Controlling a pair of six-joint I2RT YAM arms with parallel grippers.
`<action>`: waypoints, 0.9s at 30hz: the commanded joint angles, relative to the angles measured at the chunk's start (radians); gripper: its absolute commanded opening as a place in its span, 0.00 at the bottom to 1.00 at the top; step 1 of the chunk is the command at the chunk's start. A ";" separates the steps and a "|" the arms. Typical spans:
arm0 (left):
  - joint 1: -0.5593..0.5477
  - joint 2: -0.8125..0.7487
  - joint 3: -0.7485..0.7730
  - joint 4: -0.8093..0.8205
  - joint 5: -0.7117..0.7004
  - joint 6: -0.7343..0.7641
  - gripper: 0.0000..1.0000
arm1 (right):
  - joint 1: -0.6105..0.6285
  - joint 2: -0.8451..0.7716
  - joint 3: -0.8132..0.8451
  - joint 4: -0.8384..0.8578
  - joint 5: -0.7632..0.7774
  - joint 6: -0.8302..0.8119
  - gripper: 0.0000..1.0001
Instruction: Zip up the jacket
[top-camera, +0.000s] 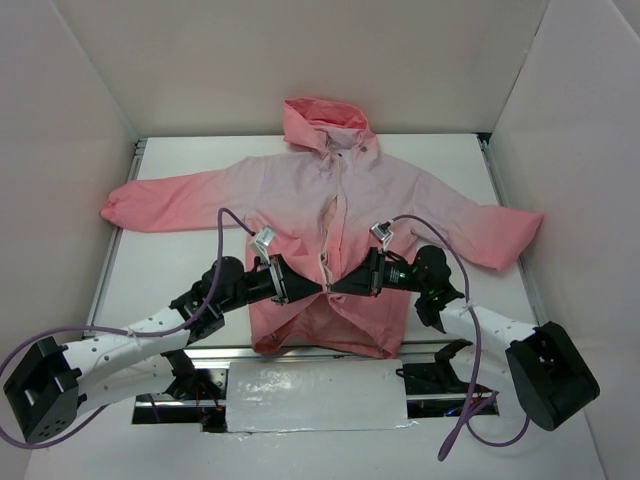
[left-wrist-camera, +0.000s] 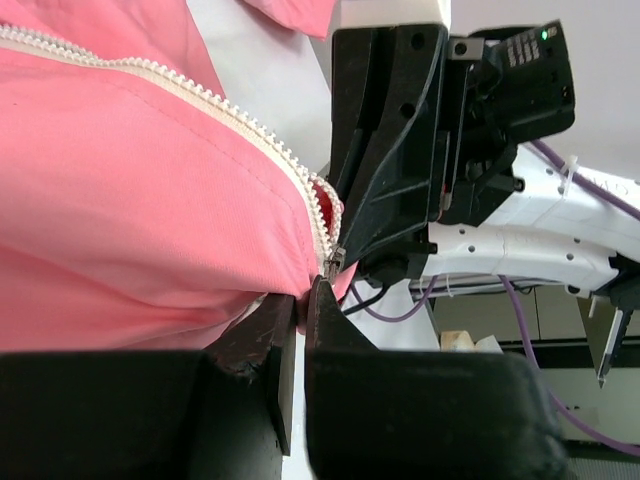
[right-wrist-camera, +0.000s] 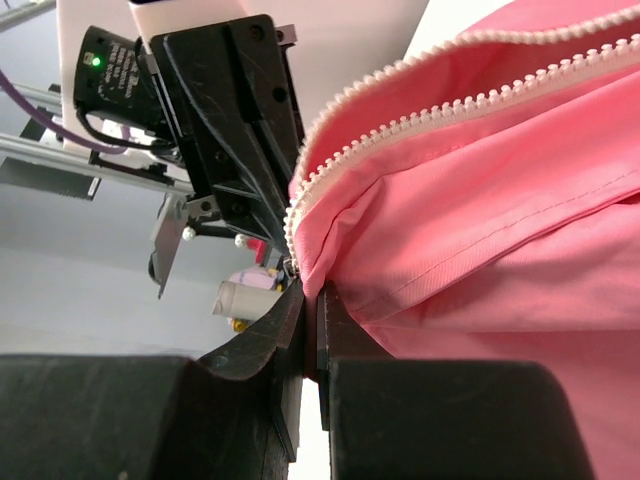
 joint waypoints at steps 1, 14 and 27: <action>-0.002 0.012 -0.008 0.085 0.088 0.029 0.00 | -0.003 0.018 0.065 0.099 -0.024 0.004 0.00; -0.002 -0.037 0.007 -0.088 0.180 0.175 0.00 | -0.009 0.024 0.223 -0.326 -0.004 -0.247 0.00; -0.002 0.015 -0.034 0.007 0.318 0.146 0.00 | 0.002 -0.077 0.217 -0.521 0.042 -0.328 0.13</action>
